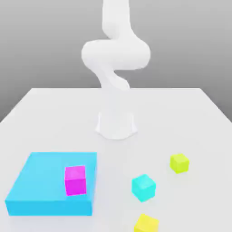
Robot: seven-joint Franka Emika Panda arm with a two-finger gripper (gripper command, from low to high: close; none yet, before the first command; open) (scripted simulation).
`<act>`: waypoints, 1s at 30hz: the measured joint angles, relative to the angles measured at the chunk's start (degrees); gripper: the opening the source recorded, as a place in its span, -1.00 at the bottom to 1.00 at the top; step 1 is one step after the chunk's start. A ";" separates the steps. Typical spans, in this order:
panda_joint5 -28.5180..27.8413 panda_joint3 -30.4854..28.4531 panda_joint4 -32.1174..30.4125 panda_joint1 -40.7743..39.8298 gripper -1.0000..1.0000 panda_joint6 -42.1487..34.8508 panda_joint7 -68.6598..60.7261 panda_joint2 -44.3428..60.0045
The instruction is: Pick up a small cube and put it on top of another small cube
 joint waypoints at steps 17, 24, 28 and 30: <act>11.60 -7.93 -1.66 13.70 0.00 10.88 -36.33 35.79; 11.03 -7.07 -2.58 14.86 0.00 16.00 -47.41 49.55; 7.25 -7.12 -3.25 15.38 0.00 19.23 -51.28 56.80; 6.48 -6.84 -2.96 15.29 0.00 21.66 -52.47 60.65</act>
